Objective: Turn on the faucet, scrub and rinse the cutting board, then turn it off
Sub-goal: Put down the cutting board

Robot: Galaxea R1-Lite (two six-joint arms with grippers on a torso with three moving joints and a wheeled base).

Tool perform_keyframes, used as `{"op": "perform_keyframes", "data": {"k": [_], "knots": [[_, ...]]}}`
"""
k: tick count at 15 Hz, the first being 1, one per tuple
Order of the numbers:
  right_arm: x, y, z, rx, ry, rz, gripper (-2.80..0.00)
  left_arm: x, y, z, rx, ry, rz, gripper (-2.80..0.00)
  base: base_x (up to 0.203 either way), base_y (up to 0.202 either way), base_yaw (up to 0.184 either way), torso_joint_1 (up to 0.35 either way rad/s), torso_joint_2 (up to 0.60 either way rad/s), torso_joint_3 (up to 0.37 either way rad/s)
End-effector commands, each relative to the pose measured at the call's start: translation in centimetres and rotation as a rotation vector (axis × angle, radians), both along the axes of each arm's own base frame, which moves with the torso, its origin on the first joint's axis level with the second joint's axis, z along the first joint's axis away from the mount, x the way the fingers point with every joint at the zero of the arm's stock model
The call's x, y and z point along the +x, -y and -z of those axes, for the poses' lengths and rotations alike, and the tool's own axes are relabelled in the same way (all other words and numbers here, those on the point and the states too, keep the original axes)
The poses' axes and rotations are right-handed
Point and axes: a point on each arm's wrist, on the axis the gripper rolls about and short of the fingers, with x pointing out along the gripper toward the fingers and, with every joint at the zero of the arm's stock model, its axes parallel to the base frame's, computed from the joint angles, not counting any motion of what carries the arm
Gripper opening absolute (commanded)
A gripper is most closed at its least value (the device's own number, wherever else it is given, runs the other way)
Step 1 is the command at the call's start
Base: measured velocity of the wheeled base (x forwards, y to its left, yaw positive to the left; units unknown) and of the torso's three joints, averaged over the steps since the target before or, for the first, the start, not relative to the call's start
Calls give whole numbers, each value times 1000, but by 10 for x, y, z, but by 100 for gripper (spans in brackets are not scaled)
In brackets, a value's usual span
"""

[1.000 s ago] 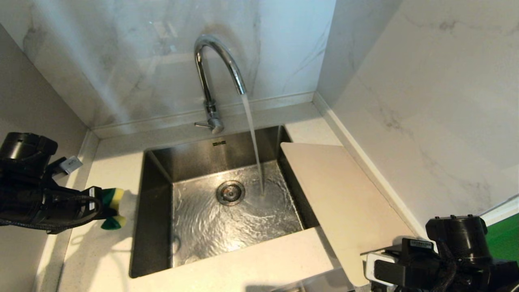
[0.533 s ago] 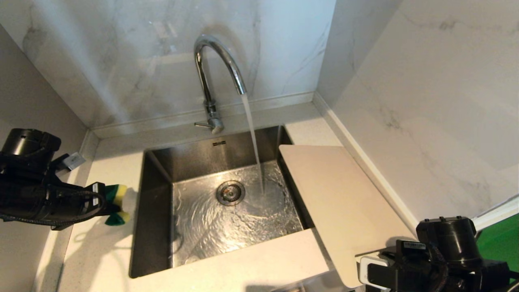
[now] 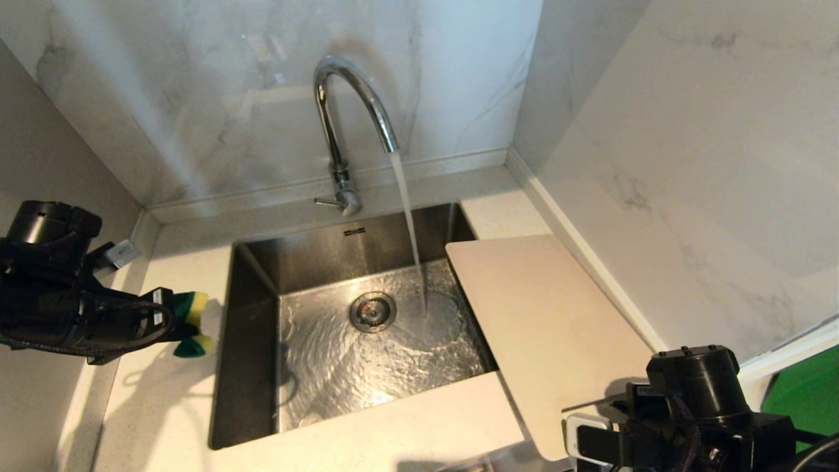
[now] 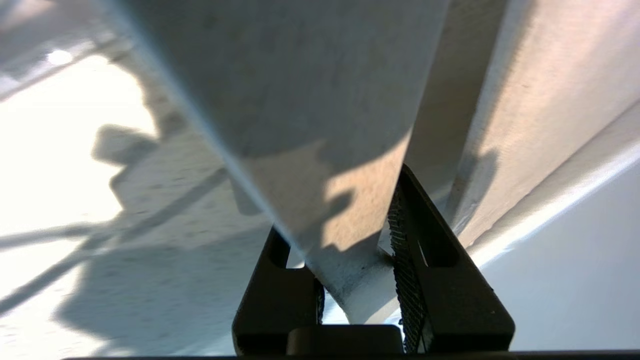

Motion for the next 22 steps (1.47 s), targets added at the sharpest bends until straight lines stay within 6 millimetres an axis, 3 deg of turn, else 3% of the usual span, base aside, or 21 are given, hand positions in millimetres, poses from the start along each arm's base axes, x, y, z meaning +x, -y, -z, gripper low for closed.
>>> {"op": "perform_keyframes", "data": {"k": [1,20,21,22], "knots": [[1,-1,-5,-19,25,-18,-280,1,0,1,-6,-4,-4,-280,0,0,0,0,0,0],[-4,0,0,-99,10,15,-280,5,2,4,-13,-18,-7,-280,0,0,0,0,0,0],[-4,0,0,-100,10,14,0,5,2,4,-14,-17,-7,-280,0,0,0,0,0,0],[-5,0,0,-100,9,16,0,5,2,4,-13,-16,-8,-280,0,0,0,0,0,0]]}}
